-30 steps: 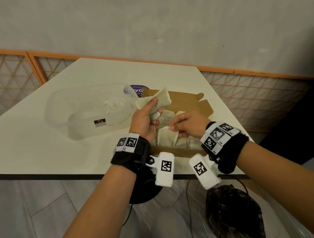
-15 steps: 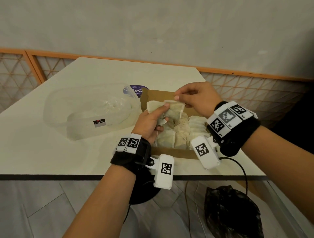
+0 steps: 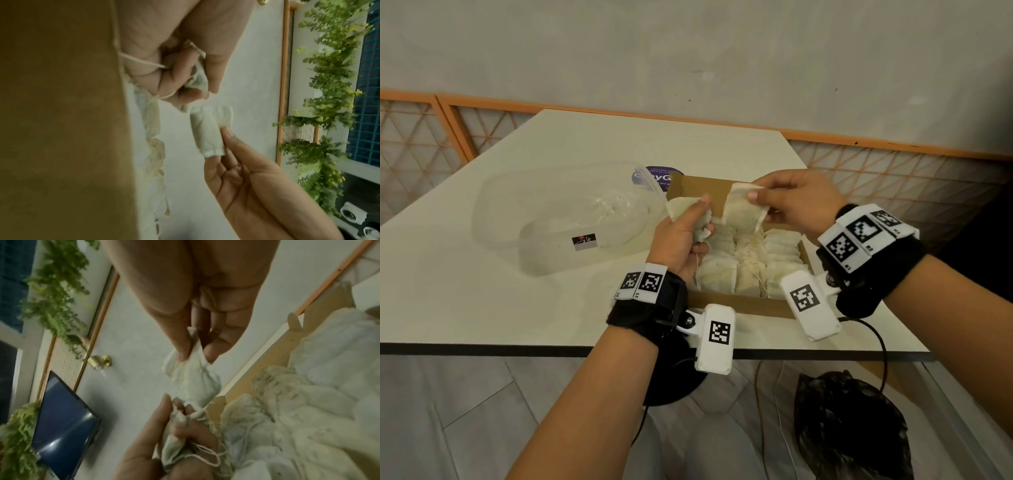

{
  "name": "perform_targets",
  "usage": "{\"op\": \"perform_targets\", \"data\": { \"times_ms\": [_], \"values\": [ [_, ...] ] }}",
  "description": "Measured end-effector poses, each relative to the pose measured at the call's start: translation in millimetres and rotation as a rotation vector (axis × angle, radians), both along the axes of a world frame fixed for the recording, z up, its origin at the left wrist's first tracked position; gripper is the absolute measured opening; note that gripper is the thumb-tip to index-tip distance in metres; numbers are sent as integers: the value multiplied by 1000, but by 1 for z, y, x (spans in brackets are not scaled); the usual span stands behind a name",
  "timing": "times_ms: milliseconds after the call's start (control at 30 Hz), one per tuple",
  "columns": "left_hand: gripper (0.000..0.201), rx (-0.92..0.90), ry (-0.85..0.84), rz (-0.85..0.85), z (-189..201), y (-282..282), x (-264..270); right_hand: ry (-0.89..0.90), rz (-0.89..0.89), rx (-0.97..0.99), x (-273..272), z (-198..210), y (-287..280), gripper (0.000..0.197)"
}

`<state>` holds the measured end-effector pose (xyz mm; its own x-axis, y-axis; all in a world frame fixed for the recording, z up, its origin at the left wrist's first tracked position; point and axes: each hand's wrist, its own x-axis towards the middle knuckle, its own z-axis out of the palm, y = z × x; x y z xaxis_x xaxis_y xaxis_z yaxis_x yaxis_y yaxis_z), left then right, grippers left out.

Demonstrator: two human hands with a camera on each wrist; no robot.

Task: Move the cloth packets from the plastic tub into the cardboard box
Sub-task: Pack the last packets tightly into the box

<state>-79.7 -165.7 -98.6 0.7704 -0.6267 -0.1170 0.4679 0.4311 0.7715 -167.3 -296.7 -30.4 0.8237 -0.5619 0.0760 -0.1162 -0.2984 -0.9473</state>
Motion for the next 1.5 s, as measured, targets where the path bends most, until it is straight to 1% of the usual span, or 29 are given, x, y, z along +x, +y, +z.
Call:
{"op": "perform_targets", "data": {
  "times_ms": [67,133,200,267,333,433,500,567,600,633,700,733,767,800,867,900,933,967,1033,1067,1100,1167,1233,1300,1367,1433,1500],
  "values": [
    [9,-101,49,55,1,1,2,54,29,54,-6,0,1,7],
    [10,-166,66,91,2,2,3,191,114,102,-10,-8,6,8],
    [13,-197,69,101,3,3,2,317,222,171,-13,-20,16,13],
    [12,-212,76,97,2,3,2,383,284,181,-11,-32,27,9],
    [10,-215,92,92,2,3,2,405,264,100,-6,-40,33,8],
    [10,-209,87,92,1,3,2,394,241,-84,-1,-41,33,12],
    [12,-210,76,83,1,3,3,376,202,-234,-2,-37,30,24],
    [14,-205,76,56,1,3,3,305,151,-350,-6,-33,31,33],
    [15,-203,88,34,2,3,3,294,165,-383,-8,-33,34,33],
    [16,-198,109,7,3,3,3,323,211,-406,-11,-35,36,30],
    [19,-177,140,-48,4,2,1,456,336,-465,-17,-44,41,22],
    [19,-157,134,-64,5,2,0,478,354,-500,-19,-46,40,19],
    [21,-130,112,-70,5,2,0,449,323,-506,-19,-46,38,19],
    [22,-101,81,-75,5,1,-1,386,251,-473,-19,-42,34,20],
    [26,-34,7,-96,5,0,-3,178,69,-327,-17,-26,28,22],
    [30,2,-30,-117,5,-1,-3,101,10,-263,-16,-19,26,27],
    [35,31,-62,-146,5,-1,-5,75,-11,-222,-15,-13,24,32],
    [43,55,-91,-177,5,-2,-5,95,7,-208,-13,-10,24,36],
    [66,93,-137,-232,6,-2,-6,160,81,-222,-8,-8,27,32],
    [72,106,-155,-250,6,-3,-7,159,87,-223,-6,-10,27,28],
    [72,118,-175,-269,7,-2,-8,143,77,-219,-5,-11,26,24],
    [58,139,-218,-316,9,-2,-11,104,37,-191,-4,-11,24,18],
    [46,149,-244,-344,10,-2,-13,63,20,-99,-7,-9,19,15],
    [46,179,-212,-333,9,-2,-12,14,0,22,-15,-3,11,17],
    [49,198,-132,-288,8,-2,-9,-1,-13,79,-30,5,0,17],
    [49,177,-85,-250,6,-3,-5,58,-6,28,-51,12,-10,16],
    [47,160,-67,-231,4,-4,-3,150,30,-50,-71,11,-17,17]
  ]
}}
